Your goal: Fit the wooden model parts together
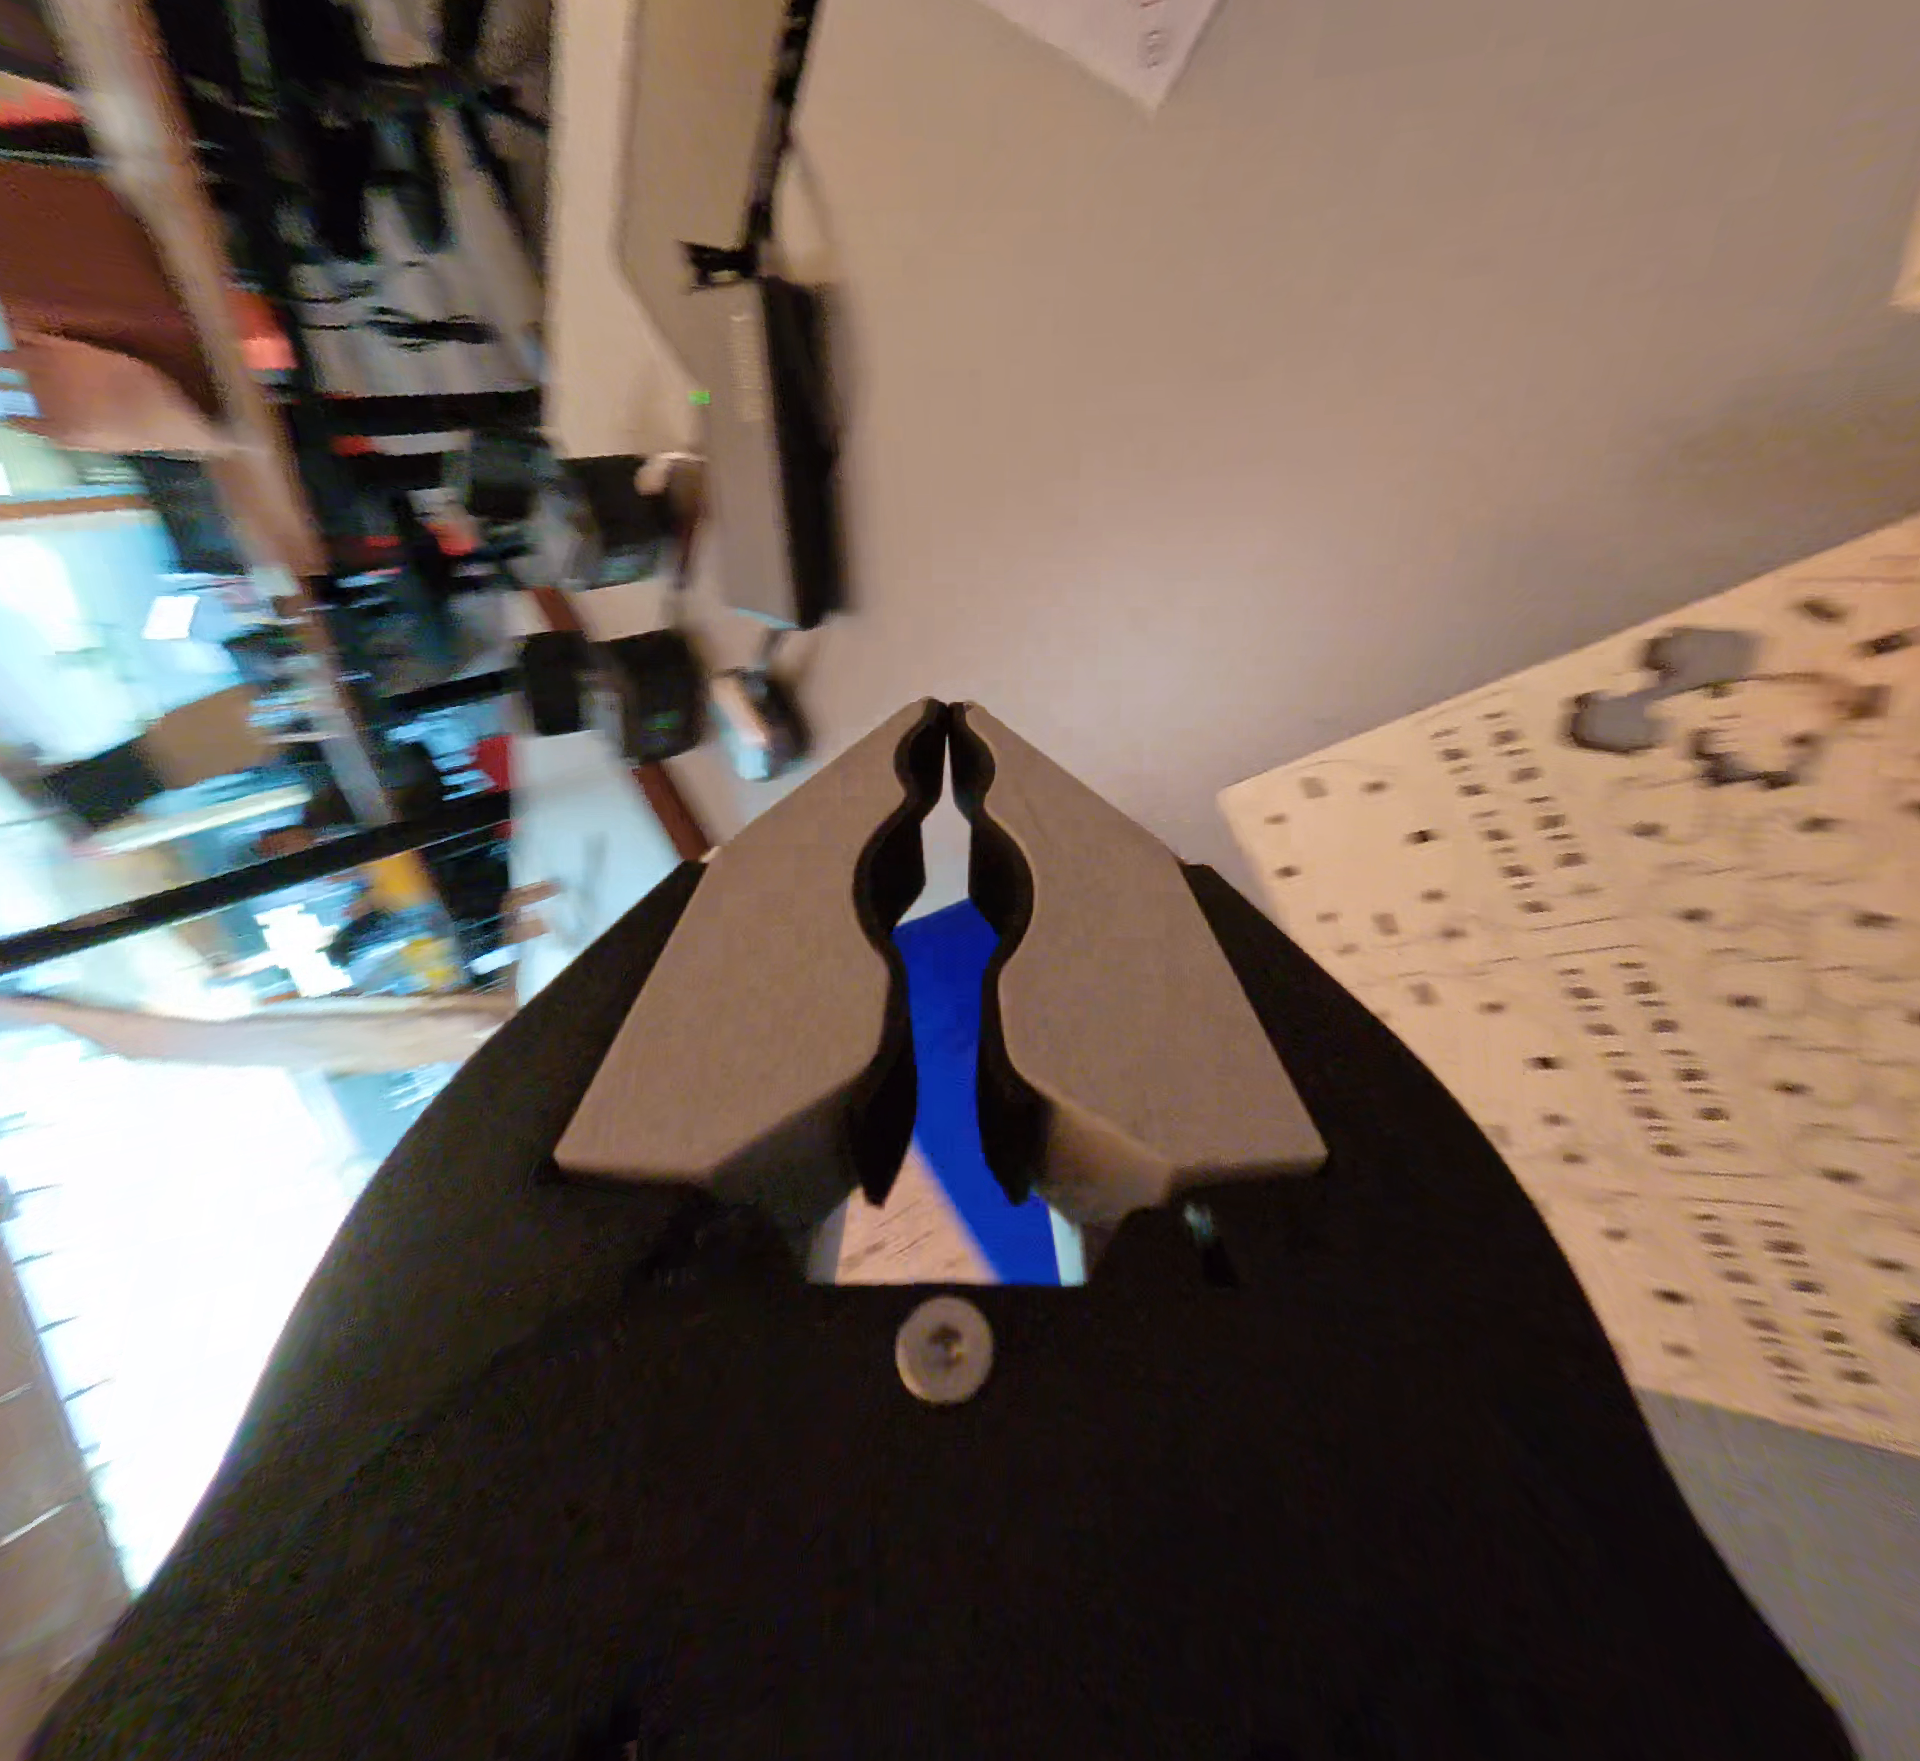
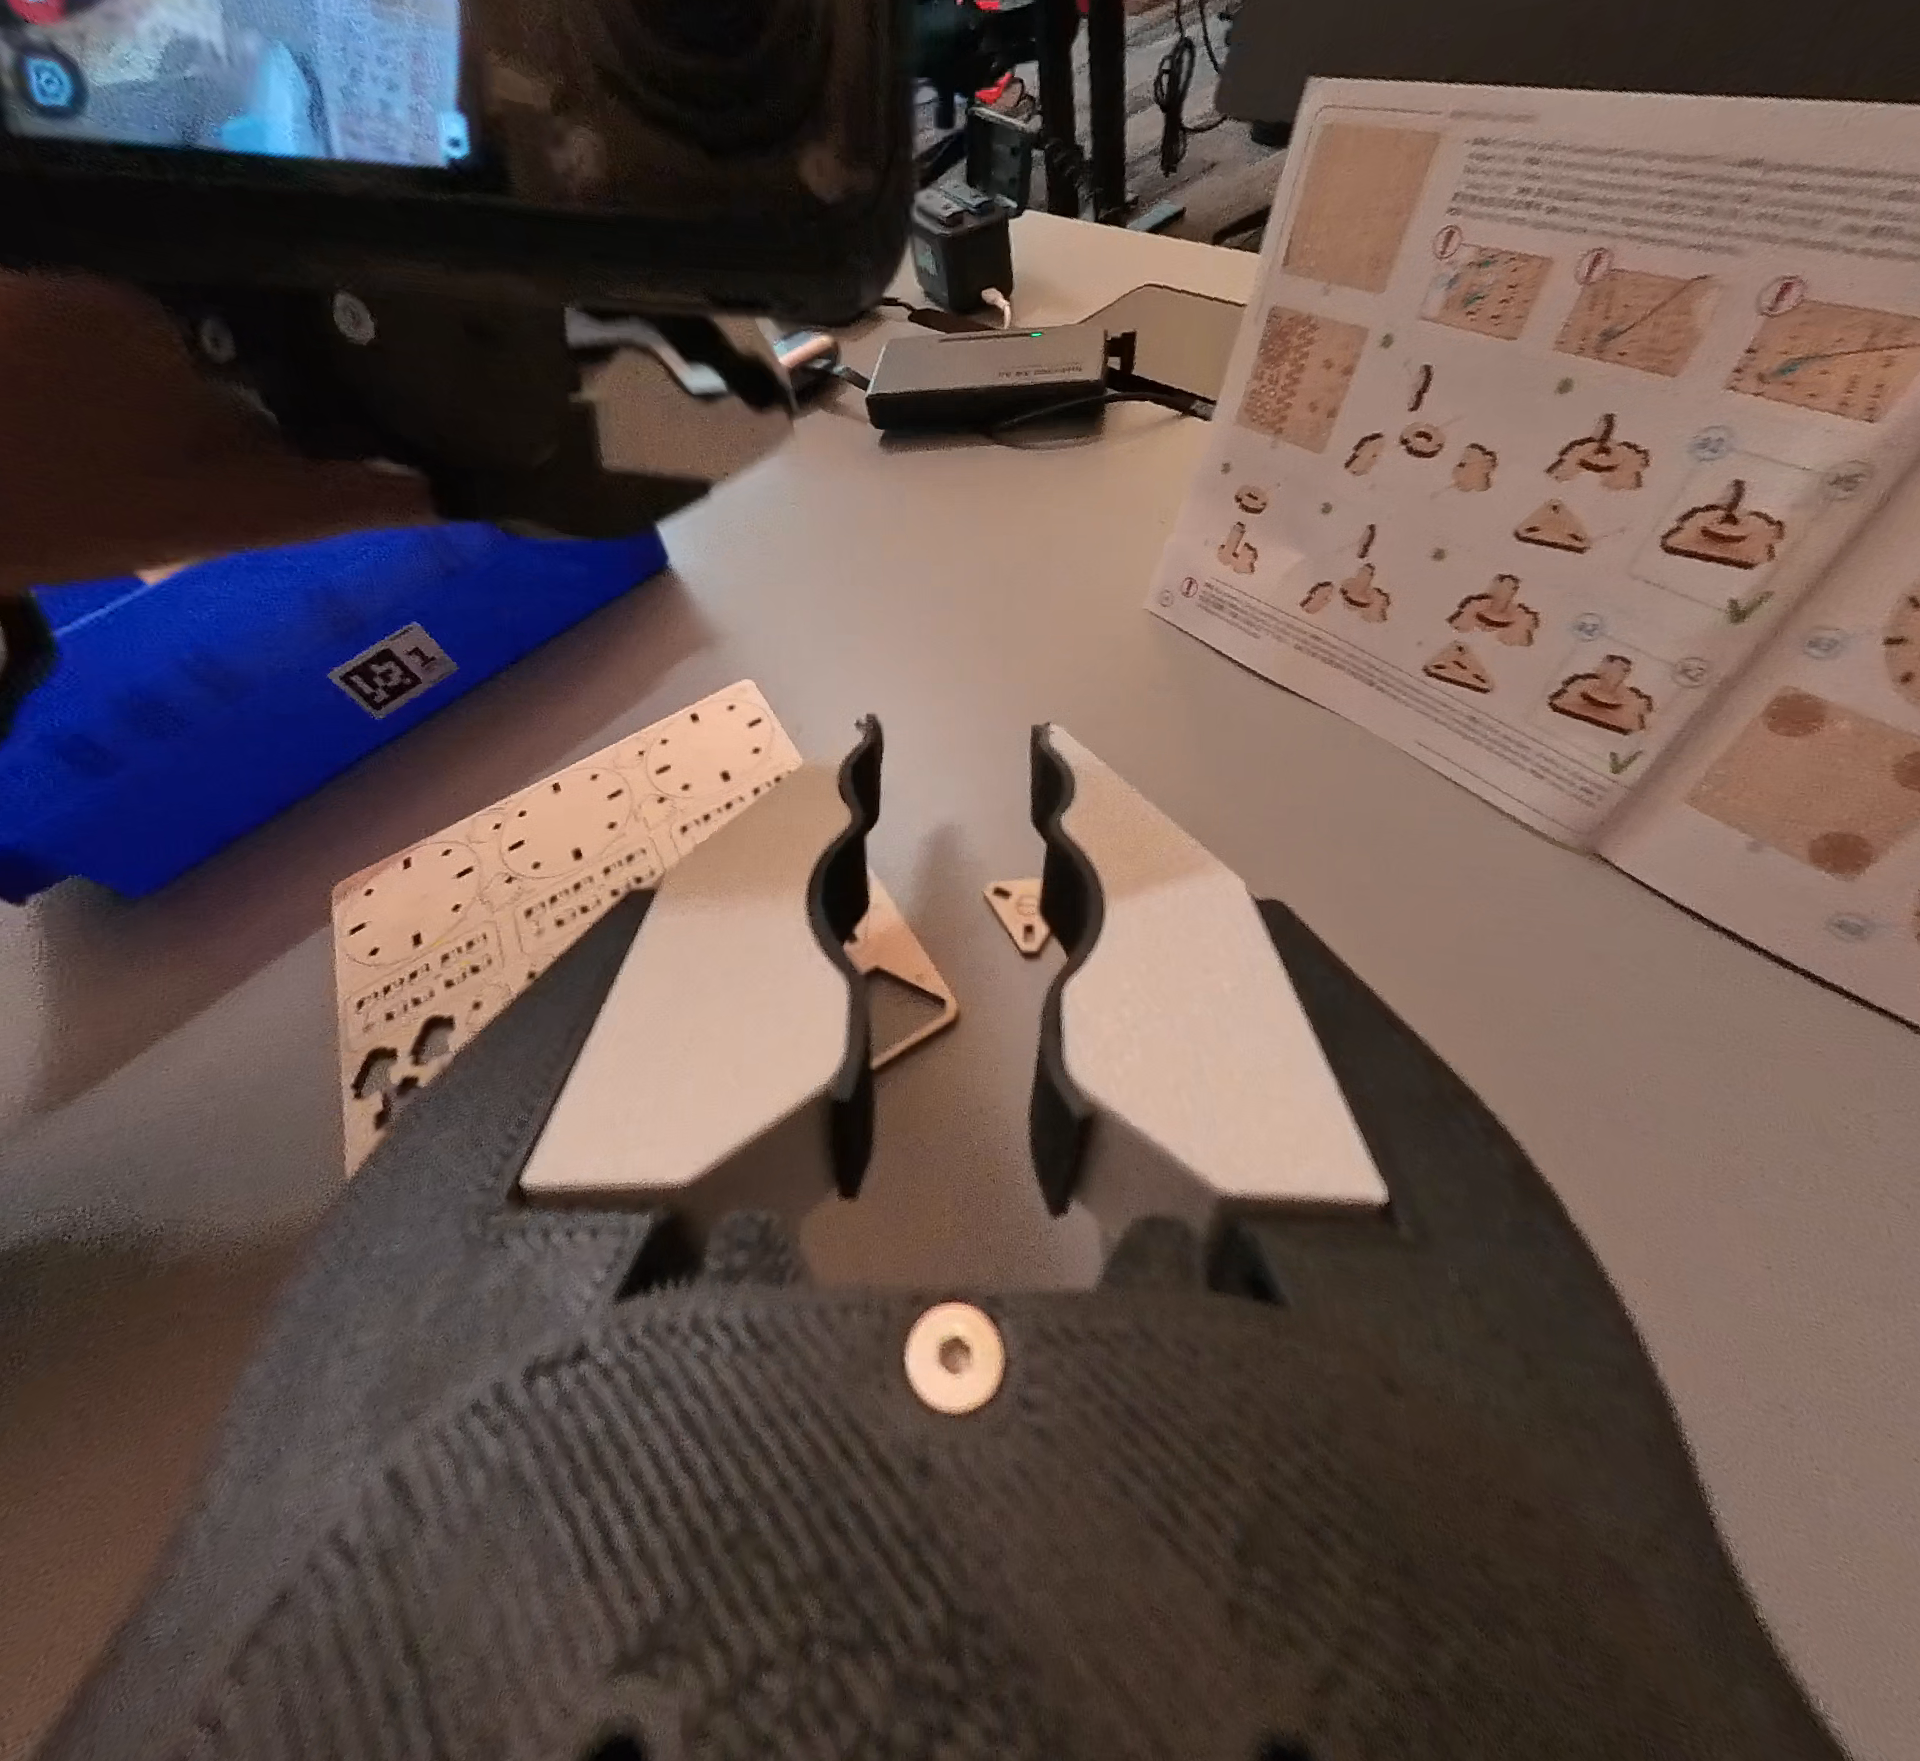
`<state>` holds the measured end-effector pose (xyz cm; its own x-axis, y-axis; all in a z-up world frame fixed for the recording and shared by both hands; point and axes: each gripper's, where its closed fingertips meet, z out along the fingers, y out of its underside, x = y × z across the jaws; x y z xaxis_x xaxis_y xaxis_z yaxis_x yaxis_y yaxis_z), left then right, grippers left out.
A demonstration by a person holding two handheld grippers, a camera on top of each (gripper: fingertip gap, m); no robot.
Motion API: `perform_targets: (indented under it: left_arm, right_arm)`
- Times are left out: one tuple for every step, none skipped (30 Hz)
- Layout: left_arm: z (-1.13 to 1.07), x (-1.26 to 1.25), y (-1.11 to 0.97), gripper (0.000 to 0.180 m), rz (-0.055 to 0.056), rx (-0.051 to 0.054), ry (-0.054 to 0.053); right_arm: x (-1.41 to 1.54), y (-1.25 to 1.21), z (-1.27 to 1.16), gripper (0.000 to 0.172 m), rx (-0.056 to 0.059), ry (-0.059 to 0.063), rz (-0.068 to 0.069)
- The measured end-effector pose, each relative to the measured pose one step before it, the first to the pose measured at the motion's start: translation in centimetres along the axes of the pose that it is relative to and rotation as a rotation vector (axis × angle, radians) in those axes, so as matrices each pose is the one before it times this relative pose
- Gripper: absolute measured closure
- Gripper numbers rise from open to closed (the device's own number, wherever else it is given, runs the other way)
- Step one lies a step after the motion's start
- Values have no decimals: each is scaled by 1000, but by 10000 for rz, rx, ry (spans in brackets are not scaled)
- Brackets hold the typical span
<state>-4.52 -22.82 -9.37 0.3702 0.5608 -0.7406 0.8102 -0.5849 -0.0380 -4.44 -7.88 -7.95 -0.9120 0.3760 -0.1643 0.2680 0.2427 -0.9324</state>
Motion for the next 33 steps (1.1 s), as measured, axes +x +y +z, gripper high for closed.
perform_targets:
  left_arm:
    - [-486,-896,16,180,484,-328,-579]
    - [-551,-561,113,180,375,-263,-352]
    - [-549,-238,89,180,264,-202,-133]
    - [-491,44,30,180,195,-134,54]
    - [-400,92,65,180,100,-127,100]
    - [-272,314,123,180,114,-175,268]
    - [-128,602,312,180,257,-223,518]
    - [19,333,530,180,264,-323,453]
    - [73,-182,538,180,160,-315,211]
    - [38,-438,378,180,22,-232,102]
    - [-28,-474,205,180,-66,-134,63]
    - [-76,-439,16,180,-71,-13,27]
    - [-137,-394,-142,180,-71,77,-42]
    - [-147,-150,-194,180,-41,84,20]
    - [-140,204,-114,180,-14,31,190]
    - [-120,403,-19,179,-49,-40,274]
    - [-96,488,76,179,-92,-100,295]
    - [-69,656,182,177,-77,-170,374]
    - [-23,800,304,174,-45,-260,445]
    - [11,635,411,172,-72,-359,319]
    - [16,371,389,169,-68,-380,115]
    - [-7,257,274,168,11,-276,-16]
    - [-90,243,-25,169,120,-26,-75]
    - [-201,332,-345,171,184,269,-34]
    - [-294,509,-530,173,208,511,126]
    - [-374,561,-674,174,66,795,269]
    - [-391,449,-640,174,-215,970,374]
    - [-376,151,-565,173,-524,1138,350]
    - [-281,104,-399,171,-775,1195,438]
    - [-118,160,-83,166,-905,1117,509]
    - [88,151,317,162,-922,929,467]
    - [353,30,821,158,-804,622,309]
    - [621,-10,1268,158,-587,353,188]
  right_arm:
    - [284,195,-317,145,47,113,-9]
    - [372,266,-164,146,28,157,-13]
    - [234,236,-6,146,-37,82,22]
    - [79,148,93,145,-92,-22,34]
    - [94,126,126,145,-74,-4,40]
    - [176,158,109,145,-44,36,26]
    - [225,260,130,145,-67,48,-7]
    - [289,321,129,145,-125,70,-22]
    - [268,261,90,145,-137,61,-13]
    - [181,75,-15,144,-53,32,2]
    - [136,-108,-94,144,39,30,4]
    - [142,-161,-121,144,61,46,-7]
    - [152,-115,-111,144,34,45,-18]
    - [109,-77,-93,144,16,29,-14]
    - [60,-54,-50,144,20,6,1]
    - [12,-46,-15,144,22,-15,12]
    - [2,20,14,144,1,-17,14]
    - [-29,79,43,145,-29,-22,10]
    - [-86,73,46,144,-40,-42,3]
    - [-135,34,31,144,-21,-47,-7]
    - [-137,-21,3,144,4,-34,-24]
    - [-138,-54,-20,144,7,-22,-45]
    - [-104,-50,-47,144,14,-2,-61]
    - [-73,-87,-70,144,34,19,-61]
    - [-39,-113,-71,144,51,18,-43]
    - [-39,-87,-56,144,55,-5,-16]
    - [-38,-51,-13,143,48,-27,18]
    - [-80,6,22,143,29,-67,46]
    - [-106,67,76,143,1,-96,57]
    - [-164,158,112,143,-49,-117,55]
    - [-264,229,153,143,-109,-159,37]
    - [-388,303,200,142,-158,-192,7]
    - [-444,372,261,142,-188,-179,-36]
